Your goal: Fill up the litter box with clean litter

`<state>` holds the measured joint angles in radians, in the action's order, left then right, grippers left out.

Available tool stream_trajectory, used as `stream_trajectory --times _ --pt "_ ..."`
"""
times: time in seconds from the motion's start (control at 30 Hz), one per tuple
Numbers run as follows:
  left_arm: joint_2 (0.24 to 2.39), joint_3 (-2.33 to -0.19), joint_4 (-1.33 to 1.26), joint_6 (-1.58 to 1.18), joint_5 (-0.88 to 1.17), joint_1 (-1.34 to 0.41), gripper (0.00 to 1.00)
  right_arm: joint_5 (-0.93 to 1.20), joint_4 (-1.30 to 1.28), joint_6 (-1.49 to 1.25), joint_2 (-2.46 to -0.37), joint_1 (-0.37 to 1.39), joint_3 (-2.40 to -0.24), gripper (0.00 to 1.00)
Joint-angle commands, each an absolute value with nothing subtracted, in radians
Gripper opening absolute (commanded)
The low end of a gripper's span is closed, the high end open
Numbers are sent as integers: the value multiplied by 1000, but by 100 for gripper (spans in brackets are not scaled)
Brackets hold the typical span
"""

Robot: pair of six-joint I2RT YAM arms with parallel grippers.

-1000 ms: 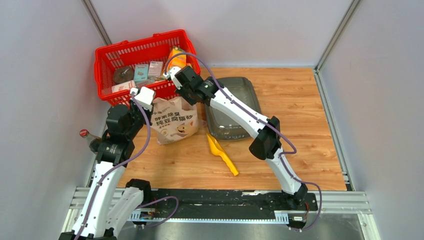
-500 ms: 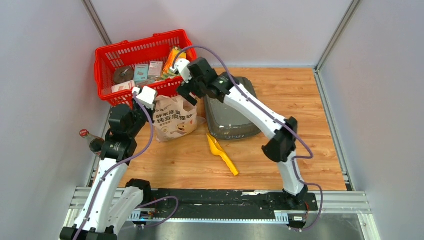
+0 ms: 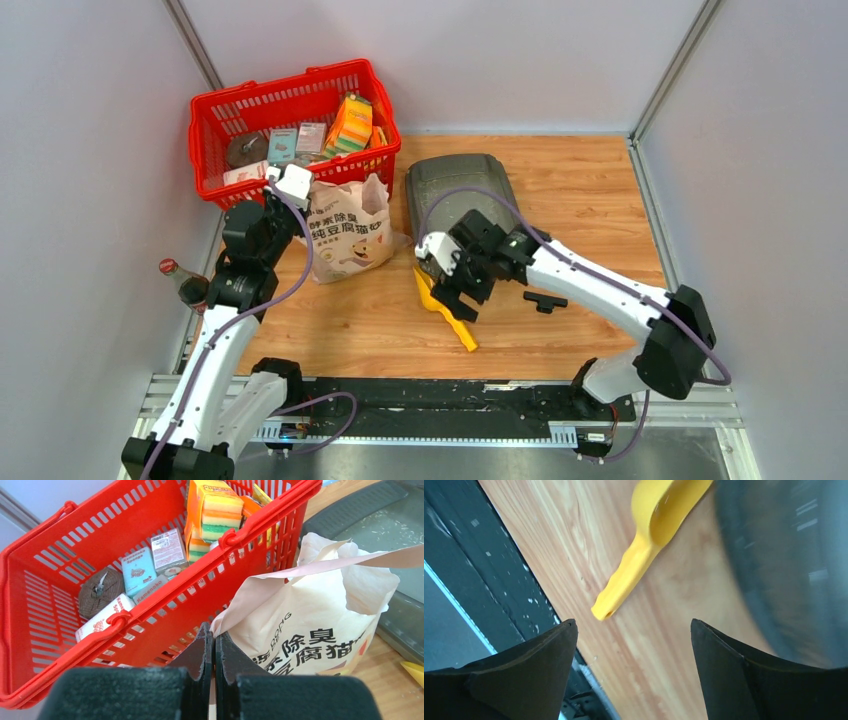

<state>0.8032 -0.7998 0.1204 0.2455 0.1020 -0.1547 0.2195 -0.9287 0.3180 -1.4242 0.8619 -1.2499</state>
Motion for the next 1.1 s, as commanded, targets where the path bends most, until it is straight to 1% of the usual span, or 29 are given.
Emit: stream_trajectory --times 0.0,0.13,0.17,0.23,0.37,0.43,0.53,0.63,0.73,0.77,0.83,0.87,0.93,0.97,1.03,1.07 --pt "795 -850 -83 247 81 -155 0 233 -805 158 -1443 879 -1120 86" --pt "785 -871 -48 236 86 -155 0 178 -766 104 -1511 891 -1101 82" --pt "776 -871 -38 229 83 -155 0 173 -749 85 -1535 894 -1101 80" --pt "769 -871 -29 224 77 -155 0 150 -727 57 -1560 905 -1100 79" --pt "756 -876 -9 209 66 -155 0 161 -692 8 -1611 949 -1068 73" --pt "753 -884 -6 206 64 -155 0 135 -680 6 -1620 979 -1048 72" --pt "755 -893 -6 201 67 -155 0 103 -664 -87 -1631 982 -1002 72" --pt "764 -896 -6 196 69 -155 0 89 -654 -98 -1646 985 -970 66" --pt "761 -893 -6 163 72 -155 0 68 -644 -48 -1661 983 -962 48" --pt "756 -891 -6 158 78 -155 0 63 -644 -29 -1660 983 -965 40" --pt "750 -888 -6 143 90 -155 0 81 -655 32 -1642 982 -985 38" --pt "741 -890 20 135 95 -155 0 90 -676 52 -1632 980 -995 31" --pt "736 -899 38 115 115 -155 0 100 -710 106 -1594 982 -1023 21" --pt "729 -902 60 110 126 -155 0 112 -766 171 -1580 980 -1060 11" --pt "716 -904 72 95 156 -155 0 133 -845 241 -1536 979 -1106 5" --pt "704 -904 84 95 166 -155 0 143 -911 320 -1517 976 -1144 2"
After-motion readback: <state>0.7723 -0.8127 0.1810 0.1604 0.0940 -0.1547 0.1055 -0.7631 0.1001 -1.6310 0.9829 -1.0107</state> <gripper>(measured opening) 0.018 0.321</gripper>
